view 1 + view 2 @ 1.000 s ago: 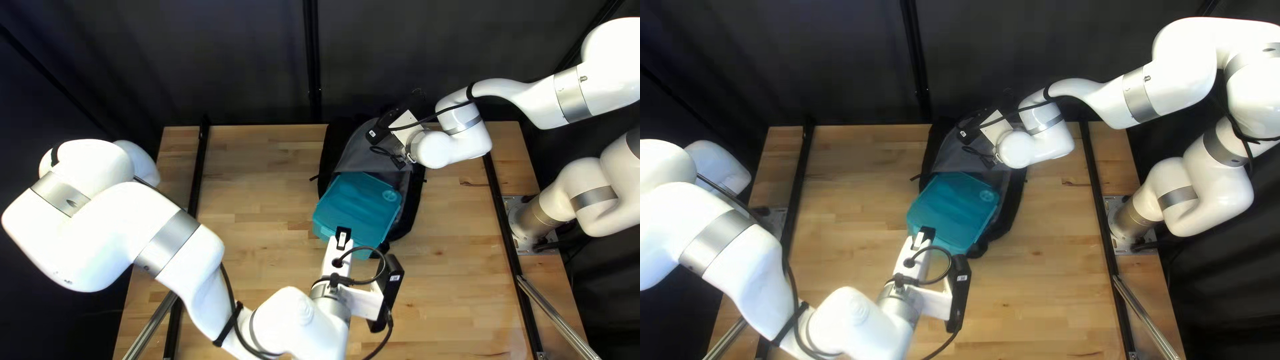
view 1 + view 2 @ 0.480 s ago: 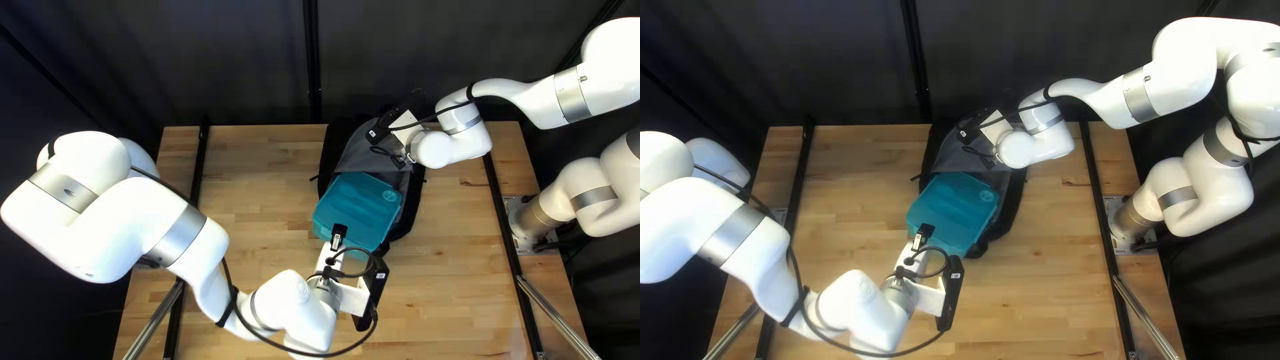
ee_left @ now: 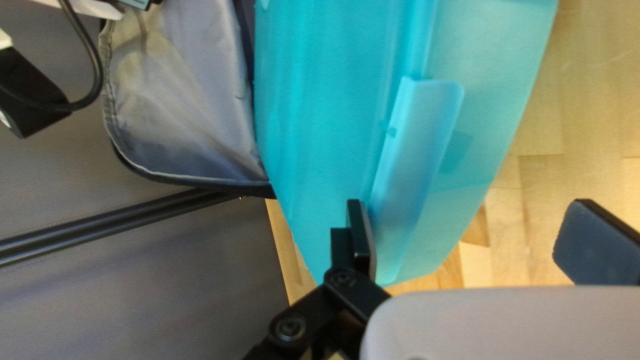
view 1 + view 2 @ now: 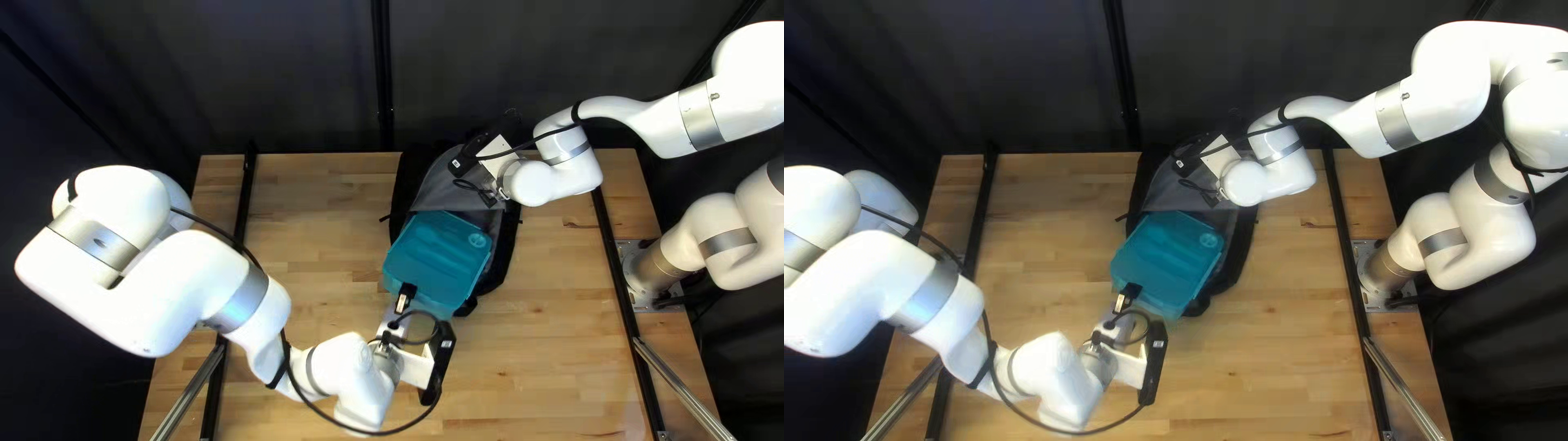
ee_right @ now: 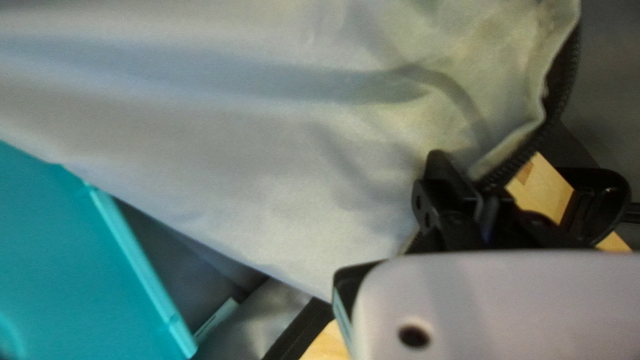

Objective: Remove a lunch box from a kids backpack

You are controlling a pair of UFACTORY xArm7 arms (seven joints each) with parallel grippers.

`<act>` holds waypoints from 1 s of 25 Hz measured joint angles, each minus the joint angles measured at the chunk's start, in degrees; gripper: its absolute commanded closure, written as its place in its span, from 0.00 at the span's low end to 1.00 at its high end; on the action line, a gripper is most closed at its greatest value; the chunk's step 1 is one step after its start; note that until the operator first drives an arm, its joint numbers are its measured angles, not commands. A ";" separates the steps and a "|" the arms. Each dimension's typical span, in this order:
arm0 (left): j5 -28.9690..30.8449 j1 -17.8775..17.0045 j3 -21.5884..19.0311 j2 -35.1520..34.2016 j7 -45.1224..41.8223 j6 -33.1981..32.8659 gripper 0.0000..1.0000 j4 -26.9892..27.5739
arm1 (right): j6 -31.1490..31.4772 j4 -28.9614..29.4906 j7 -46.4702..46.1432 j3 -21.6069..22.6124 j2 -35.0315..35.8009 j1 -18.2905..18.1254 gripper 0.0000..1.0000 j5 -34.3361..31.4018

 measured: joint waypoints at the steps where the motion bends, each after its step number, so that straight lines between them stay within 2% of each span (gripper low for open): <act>1: 0.60 -0.72 -0.03 0.63 -0.79 1.26 0.00 0.54 | 0.00 0.00 0.00 0.00 0.00 0.00 1.00 0.00; 7: 3.35 -4.50 0.26 3.84 -2.94 10.33 0.00 5.67 | 0.00 0.00 0.00 0.00 0.00 0.00 1.00 0.00; 10: 4.84 -5.25 0.88 5.51 -3.66 12.39 0.00 7.47 | 0.00 0.00 0.00 0.00 0.00 0.00 1.00 0.00; 17: 5.72 -4.92 1.32 8.25 -6.17 10.81 0.00 8.07 | 0.00 0.00 0.00 0.00 0.00 0.00 1.00 0.00; 25: 6.30 -3.65 1.50 4.13 -4.93 8.31 0.00 5.08 | 0.00 0.00 0.00 0.00 0.00 0.00 1.00 0.00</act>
